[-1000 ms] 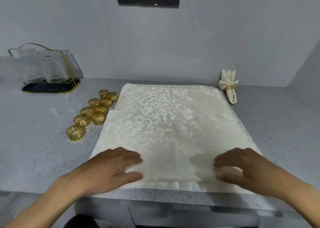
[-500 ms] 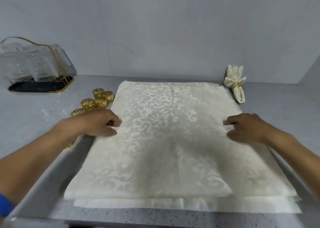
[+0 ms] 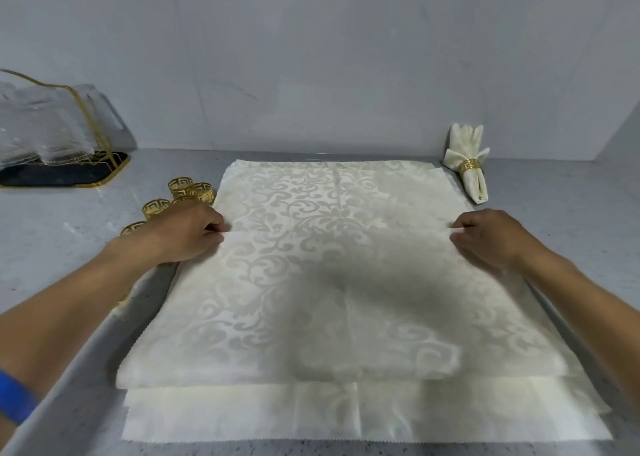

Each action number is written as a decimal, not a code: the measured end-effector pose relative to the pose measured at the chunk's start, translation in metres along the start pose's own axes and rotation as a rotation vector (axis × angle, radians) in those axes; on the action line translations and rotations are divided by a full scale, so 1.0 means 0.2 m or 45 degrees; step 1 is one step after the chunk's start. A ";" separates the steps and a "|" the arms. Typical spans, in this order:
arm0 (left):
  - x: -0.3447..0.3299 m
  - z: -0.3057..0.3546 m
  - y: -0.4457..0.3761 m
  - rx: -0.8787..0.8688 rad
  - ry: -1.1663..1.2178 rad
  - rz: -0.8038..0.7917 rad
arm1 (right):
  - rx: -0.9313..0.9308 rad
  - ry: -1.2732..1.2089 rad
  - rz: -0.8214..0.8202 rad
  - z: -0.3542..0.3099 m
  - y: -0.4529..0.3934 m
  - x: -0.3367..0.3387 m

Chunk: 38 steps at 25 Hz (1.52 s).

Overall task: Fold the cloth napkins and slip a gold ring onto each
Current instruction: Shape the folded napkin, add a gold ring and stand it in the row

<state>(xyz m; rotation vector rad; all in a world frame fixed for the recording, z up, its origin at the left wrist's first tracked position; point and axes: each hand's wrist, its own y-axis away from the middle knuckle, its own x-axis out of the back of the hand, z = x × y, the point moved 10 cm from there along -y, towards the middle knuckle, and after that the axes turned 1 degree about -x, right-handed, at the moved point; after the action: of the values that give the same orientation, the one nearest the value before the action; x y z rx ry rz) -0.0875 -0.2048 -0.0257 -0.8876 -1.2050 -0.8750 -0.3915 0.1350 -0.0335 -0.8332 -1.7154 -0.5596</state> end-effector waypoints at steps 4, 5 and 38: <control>-0.04 -0.04 -0.03 0.036 -0.003 -0.013 | -0.031 -0.003 -0.006 0.01 -0.01 -0.02; -0.03 -0.04 -0.02 0.055 -0.012 -0.011 | -0.036 0.002 -0.020 0.02 -0.01 -0.04; -0.21 0.49 1.03 0.446 0.047 -0.031 | 0.663 0.006 0.159 -1.11 1.02 -0.48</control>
<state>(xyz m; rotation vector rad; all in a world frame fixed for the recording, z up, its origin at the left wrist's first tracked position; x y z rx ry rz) 0.0569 -0.0286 -0.0739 -0.5719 -1.2902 -0.6688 -0.0818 0.0811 -0.0682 -0.5547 -1.6821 -0.0203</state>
